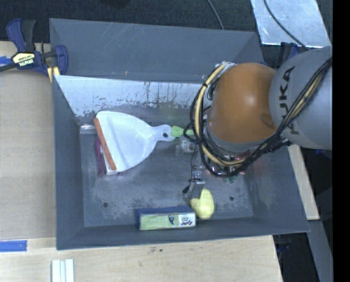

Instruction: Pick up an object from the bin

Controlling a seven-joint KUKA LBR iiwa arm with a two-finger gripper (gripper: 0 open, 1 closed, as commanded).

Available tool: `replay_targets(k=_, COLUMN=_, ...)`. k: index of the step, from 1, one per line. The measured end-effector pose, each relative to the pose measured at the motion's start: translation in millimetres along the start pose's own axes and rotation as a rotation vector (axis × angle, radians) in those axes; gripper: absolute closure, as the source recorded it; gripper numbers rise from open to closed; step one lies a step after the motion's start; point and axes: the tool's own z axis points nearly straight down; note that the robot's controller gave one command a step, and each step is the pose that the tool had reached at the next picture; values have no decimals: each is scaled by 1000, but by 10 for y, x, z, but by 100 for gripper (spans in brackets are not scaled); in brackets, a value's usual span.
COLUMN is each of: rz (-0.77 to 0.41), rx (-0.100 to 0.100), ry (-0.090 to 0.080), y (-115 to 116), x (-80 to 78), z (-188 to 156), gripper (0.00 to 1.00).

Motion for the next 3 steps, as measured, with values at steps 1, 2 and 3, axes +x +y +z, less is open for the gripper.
replay_targets(k=1, rz=2, rx=-1, ry=-8, y=-2, x=-19, z=-39, gripper=0)
replay_targets(k=2, rz=-312, rx=0, ry=-1, y=-728, x=125, z=886, gripper=0)
replay_targets(k=3, rz=43, rx=0, ry=-17, y=-1136, x=-921, z=303, gripper=0)
